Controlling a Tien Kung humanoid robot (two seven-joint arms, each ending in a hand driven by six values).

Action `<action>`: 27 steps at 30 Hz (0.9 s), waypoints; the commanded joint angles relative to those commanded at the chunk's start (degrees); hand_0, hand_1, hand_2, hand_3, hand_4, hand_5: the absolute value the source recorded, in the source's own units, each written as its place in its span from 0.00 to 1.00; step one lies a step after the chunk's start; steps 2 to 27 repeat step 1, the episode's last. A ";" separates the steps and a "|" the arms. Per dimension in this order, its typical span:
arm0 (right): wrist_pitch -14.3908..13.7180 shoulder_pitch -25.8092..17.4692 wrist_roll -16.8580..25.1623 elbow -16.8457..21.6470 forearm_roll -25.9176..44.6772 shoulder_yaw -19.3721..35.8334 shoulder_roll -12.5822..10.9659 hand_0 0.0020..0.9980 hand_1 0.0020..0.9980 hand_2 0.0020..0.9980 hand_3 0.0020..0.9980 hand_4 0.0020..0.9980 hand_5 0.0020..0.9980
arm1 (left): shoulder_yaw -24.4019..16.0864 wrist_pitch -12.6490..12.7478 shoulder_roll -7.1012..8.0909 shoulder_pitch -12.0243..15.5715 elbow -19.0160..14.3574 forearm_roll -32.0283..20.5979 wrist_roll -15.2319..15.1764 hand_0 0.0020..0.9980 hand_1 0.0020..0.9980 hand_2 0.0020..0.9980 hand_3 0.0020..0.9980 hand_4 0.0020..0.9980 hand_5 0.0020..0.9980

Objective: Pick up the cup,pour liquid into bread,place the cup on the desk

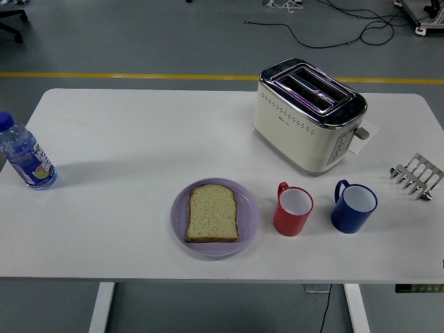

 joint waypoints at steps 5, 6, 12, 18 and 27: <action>-0.14 -0.04 0.21 -0.06 0.15 0.00 0.04 0.56 0.48 0.58 0.58 0.50 0.07 | 0.00 0.01 0.00 -0.01 -0.01 -0.01 0.00 0.63 0.65 0.66 0.51 0.24 0.85; -0.14 -0.04 0.21 -0.06 0.15 0.00 0.04 0.56 0.48 0.58 0.58 0.50 0.07 | 0.00 0.01 0.00 -0.01 -0.01 -0.01 0.00 0.63 0.65 0.66 0.51 0.24 0.85; -0.14 -0.04 0.21 -0.06 0.15 0.00 0.04 0.56 0.48 0.58 0.58 0.50 0.07 | 0.00 0.01 0.00 -0.01 -0.01 -0.01 0.00 0.63 0.65 0.66 0.51 0.24 0.85; -0.14 -0.04 0.21 -0.06 0.15 0.00 0.04 0.56 0.48 0.58 0.58 0.50 0.07 | 0.00 0.01 0.00 -0.01 -0.01 -0.01 0.00 0.63 0.65 0.66 0.51 0.24 0.85; -0.14 -0.04 0.21 -0.06 0.15 0.00 0.04 0.56 0.48 0.58 0.58 0.50 0.07 | 0.00 0.01 0.00 -0.01 -0.01 -0.01 0.00 0.63 0.65 0.66 0.51 0.24 0.85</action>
